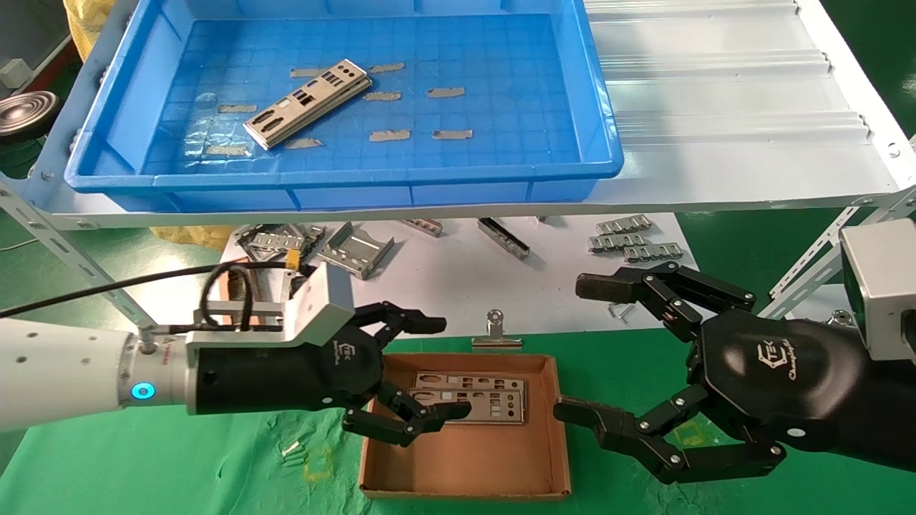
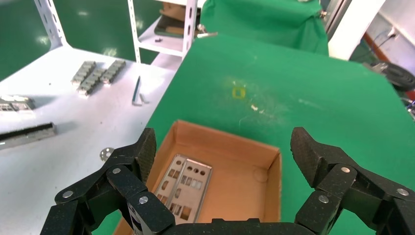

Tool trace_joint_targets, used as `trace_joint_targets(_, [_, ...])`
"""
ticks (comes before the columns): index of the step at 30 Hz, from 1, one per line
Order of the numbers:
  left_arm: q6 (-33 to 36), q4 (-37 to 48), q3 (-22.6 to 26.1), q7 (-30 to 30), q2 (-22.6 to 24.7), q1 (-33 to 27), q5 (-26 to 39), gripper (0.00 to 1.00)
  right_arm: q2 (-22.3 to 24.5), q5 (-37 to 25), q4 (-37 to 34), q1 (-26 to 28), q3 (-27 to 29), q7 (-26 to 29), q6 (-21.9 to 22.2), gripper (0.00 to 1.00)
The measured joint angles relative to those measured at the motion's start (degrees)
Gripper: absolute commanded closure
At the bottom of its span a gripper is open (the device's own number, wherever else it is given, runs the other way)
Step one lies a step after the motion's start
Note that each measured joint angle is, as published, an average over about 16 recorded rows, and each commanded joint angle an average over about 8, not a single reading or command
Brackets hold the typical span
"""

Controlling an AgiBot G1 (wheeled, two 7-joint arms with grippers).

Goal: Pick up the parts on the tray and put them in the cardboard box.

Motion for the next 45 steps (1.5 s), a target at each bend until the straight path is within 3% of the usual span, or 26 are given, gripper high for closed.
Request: trace_joint_targets(45, [10.18, -21.69, -21.15, -5.14, -19.39, 14.99, -17.24, 0.0, 0.0, 0.0, -0.01, -0.01, 0.0, 0.0, 0.01, 0.0])
